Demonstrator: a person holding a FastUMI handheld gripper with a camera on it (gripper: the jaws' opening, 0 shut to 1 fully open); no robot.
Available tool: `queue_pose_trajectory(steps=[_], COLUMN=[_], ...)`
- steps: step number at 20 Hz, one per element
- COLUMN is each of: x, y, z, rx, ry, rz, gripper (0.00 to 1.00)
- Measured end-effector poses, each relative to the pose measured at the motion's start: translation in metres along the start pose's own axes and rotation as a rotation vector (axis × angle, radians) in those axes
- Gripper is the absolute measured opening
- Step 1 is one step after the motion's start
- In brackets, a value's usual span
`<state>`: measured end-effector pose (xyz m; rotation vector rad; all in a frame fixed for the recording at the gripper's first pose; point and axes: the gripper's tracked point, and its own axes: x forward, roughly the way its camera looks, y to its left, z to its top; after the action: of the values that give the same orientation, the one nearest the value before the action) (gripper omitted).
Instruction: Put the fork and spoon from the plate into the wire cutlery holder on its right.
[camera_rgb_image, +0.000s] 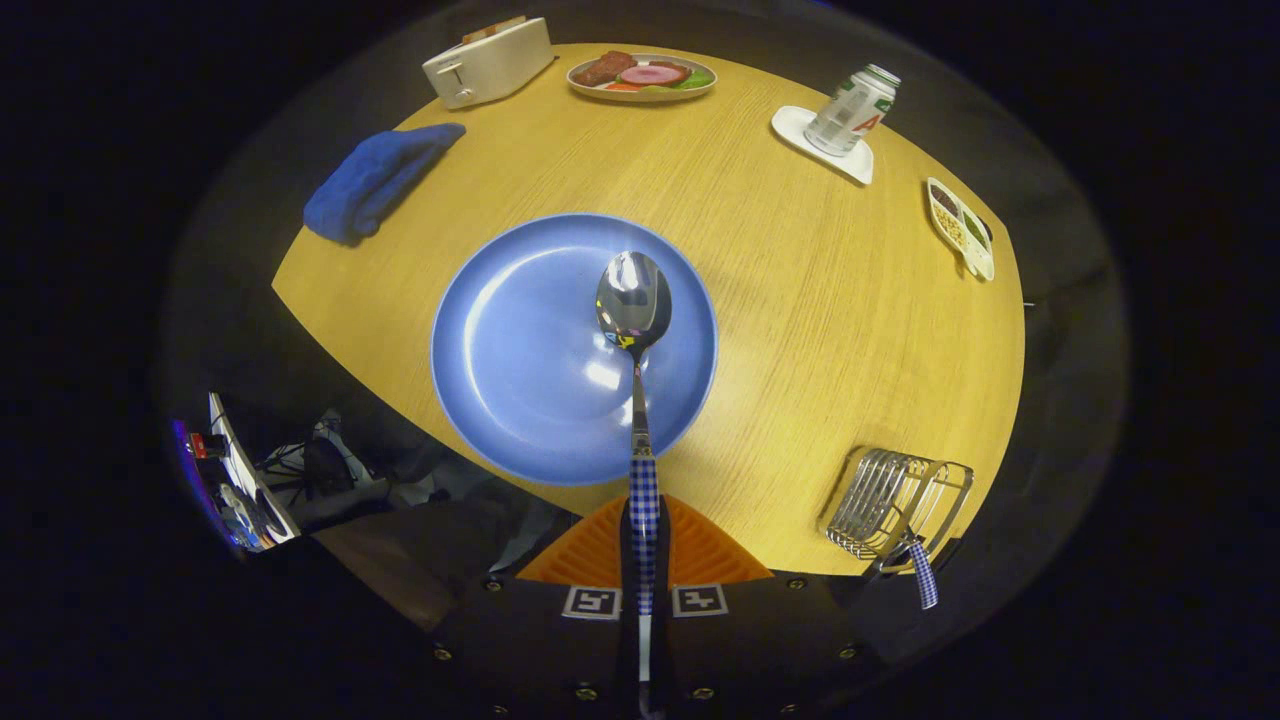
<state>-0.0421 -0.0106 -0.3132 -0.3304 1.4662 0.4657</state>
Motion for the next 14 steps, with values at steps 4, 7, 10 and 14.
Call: queue_pose_trajectory(steps=[4,7,10,14], x=[-0.026,-0.047,-0.068,-0.088], y=[-0.028,-0.053,-0.082,-0.106], z=[-0.019,-0.037,-0.055,-0.074], rx=[0.004,0.008,0.02,0.047], ry=[0.016,0.031,0.059,0.09], rz=[-0.044,-0.084,-0.121,-0.143], gripper=[0.05,0.04,0.04,0.04])
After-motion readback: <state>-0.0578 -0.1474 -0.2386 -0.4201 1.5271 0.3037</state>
